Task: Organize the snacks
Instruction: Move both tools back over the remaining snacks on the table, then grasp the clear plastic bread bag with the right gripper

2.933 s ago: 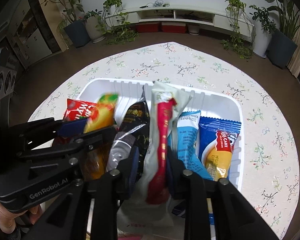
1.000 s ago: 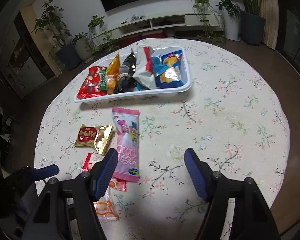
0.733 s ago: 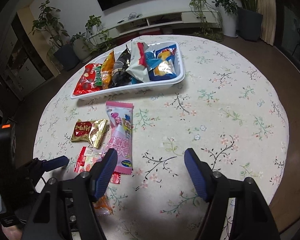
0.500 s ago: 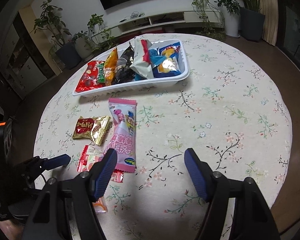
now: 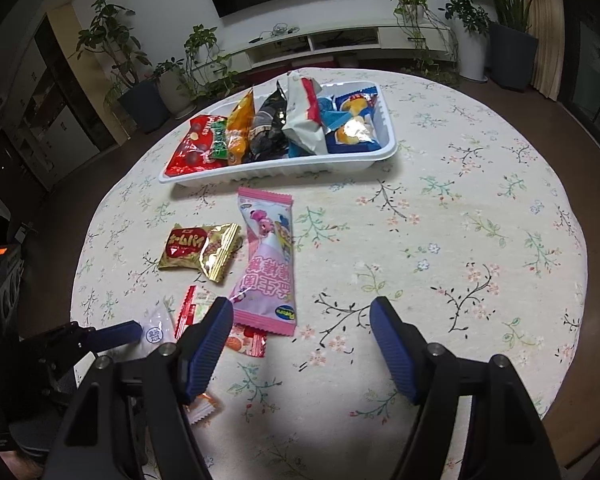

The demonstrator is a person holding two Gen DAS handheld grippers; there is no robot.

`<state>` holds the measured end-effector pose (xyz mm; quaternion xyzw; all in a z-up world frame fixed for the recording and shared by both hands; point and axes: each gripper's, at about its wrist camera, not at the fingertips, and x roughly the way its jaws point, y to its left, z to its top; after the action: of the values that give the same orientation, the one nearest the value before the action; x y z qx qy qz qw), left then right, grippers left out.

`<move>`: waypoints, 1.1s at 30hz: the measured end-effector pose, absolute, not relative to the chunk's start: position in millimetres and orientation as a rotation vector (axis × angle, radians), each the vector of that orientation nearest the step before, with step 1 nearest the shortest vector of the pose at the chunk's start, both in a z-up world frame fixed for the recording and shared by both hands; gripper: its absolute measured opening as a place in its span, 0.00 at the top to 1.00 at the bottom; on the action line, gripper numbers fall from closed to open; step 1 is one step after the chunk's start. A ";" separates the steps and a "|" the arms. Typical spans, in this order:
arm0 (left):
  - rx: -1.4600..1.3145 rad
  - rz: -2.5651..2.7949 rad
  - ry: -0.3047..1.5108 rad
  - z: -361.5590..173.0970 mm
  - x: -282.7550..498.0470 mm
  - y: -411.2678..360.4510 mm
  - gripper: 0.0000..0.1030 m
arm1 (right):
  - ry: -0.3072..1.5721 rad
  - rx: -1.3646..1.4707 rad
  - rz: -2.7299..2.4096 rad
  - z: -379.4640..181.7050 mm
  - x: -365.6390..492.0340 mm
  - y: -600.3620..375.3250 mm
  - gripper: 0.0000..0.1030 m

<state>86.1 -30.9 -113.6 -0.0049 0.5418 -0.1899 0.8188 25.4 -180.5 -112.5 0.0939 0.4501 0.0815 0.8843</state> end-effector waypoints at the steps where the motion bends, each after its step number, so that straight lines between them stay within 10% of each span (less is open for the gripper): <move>1: -0.033 -0.417 1.156 -110.8 82.7 -28.6 0.24 | 0.939 0.196 0.172 -113.1 24.7 -180.3 0.29; 15: -0.167 -0.472 1.083 -85.0 77.9 16.4 0.24 | 0.969 0.125 0.276 -117.1 -0.1 -167.6 0.29; 33: 0.414 -0.789 0.998 -77.5 121.1 37.5 0.23 | 1.137 -0.306 0.697 -132.3 20.8 -67.1 0.46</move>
<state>121.1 37.4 -77.5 0.1920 0.4628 -0.3659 0.7843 20.8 -67.1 -132.3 -0.1415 0.5251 0.3218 0.7750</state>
